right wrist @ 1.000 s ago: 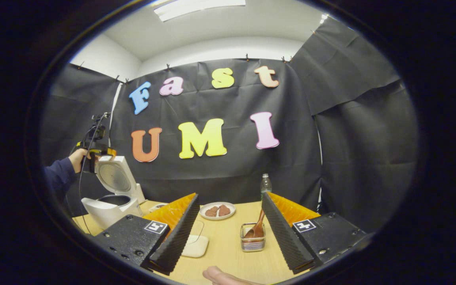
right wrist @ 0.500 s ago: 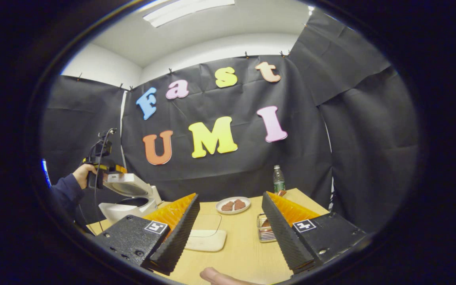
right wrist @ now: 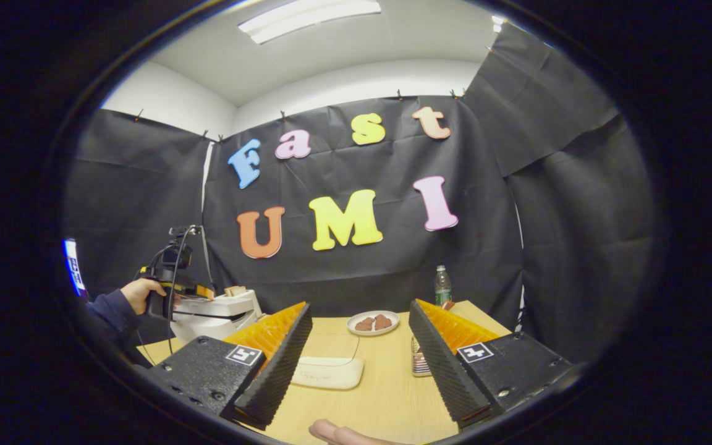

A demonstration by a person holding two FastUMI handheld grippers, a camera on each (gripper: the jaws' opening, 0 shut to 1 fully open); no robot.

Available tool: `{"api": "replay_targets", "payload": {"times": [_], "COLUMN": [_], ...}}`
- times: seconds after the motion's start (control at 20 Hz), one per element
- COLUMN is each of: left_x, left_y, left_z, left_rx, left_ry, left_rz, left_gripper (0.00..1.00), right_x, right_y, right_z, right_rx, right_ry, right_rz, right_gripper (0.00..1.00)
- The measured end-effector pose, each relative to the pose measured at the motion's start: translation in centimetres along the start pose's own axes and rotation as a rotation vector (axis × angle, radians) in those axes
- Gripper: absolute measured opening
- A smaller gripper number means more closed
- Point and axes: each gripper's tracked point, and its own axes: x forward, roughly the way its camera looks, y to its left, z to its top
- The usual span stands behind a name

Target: Close the left gripper, press the button to open the rice cooker; take a wooden spoon from the chopstick holder with the right hand, scoop a spoonful of rice and pour it into the rice cooker, then put the wooden spoon back into the chopstick holder.

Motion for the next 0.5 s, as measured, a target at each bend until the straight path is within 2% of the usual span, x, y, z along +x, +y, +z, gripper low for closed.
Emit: {"api": "replay_targets", "payload": {"times": [0.1,0.2,0.4,0.45,0.5], "left_x": [-0.2,-0.5,-1.0,-1.3,-1.4], "left_y": [-0.1,-0.3,-0.3,-0.4,-0.4], "left_z": [-1.6,-2.4,-2.6,-2.6,-2.5], "left_rx": [-0.001,0.018,0.022,0.023,0.036], "left_ry": [0.025,0.045,0.054,0.052,0.033], "left_rz": [-0.006,-0.016,-0.041,-0.044,-0.049], "left_gripper": [0.98,0.98,0.98,0.98,0.98], "right_x": [-0.4,-1.0,-2.2,-2.3,-2.5], "right_y": [1.6,2.4,4.0,4.0,4.1], "right_z": [0.8,0.7,-1.9,-2.1,-2.2], "right_rx": [-0.016,-0.006,0.005,-0.004,-0.008], "right_ry": [-0.014,-0.022,0.018,0.023,0.025], "right_rz": [0.024,0.038,0.073,0.068,0.065], "right_gripper": [1.0,0.96,1.0,0.96,0.96]}}
